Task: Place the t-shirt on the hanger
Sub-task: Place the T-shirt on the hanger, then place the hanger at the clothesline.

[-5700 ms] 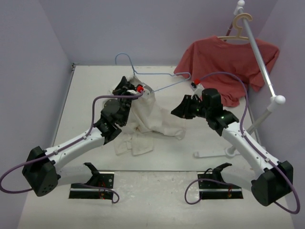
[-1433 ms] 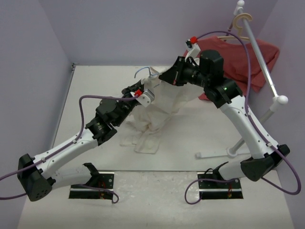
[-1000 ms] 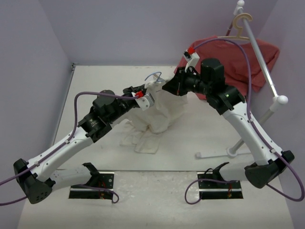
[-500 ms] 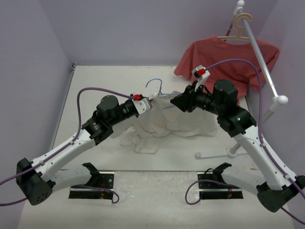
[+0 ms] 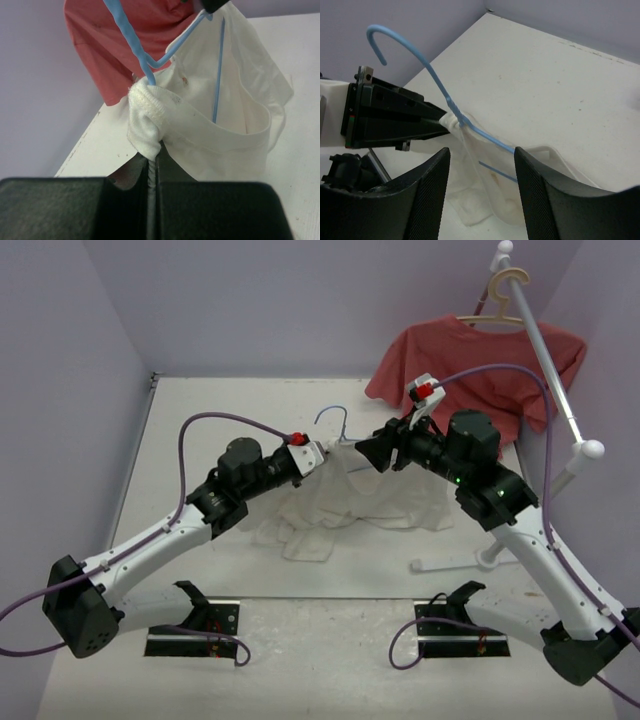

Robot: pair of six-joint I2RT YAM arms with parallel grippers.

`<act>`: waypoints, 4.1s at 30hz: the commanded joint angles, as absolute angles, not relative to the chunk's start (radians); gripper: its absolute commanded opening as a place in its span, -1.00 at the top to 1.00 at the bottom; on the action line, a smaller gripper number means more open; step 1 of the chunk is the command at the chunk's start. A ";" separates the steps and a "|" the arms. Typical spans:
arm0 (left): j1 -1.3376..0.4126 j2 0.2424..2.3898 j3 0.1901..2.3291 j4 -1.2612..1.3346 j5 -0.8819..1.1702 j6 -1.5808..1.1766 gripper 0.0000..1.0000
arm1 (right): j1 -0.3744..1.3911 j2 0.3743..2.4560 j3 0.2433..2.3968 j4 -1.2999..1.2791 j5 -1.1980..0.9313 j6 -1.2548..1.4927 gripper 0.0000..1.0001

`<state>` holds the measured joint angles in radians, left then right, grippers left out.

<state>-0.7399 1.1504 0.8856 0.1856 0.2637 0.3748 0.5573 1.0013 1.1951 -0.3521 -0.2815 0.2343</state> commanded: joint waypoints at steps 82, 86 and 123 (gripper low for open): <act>-0.640 0.700 0.614 0.082 -0.531 -0.208 1.00 | 0.469 0.944 1.528 -0.354 -0.077 0.289 1.00; -0.630 0.687 0.620 0.085 -0.486 -0.201 1.00 | 0.469 0.984 1.569 -0.371 -0.128 0.296 1.00; -0.640 1.262 1.487 -0.239 0.720 0.171 -0.90 | 0.588 1.231 1.761 -0.508 -0.174 0.218 1.00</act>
<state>-0.6369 1.2208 1.3844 -0.1290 0.5876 0.0697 0.5766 1.2464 1.7323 -0.5341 -0.1247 0.2302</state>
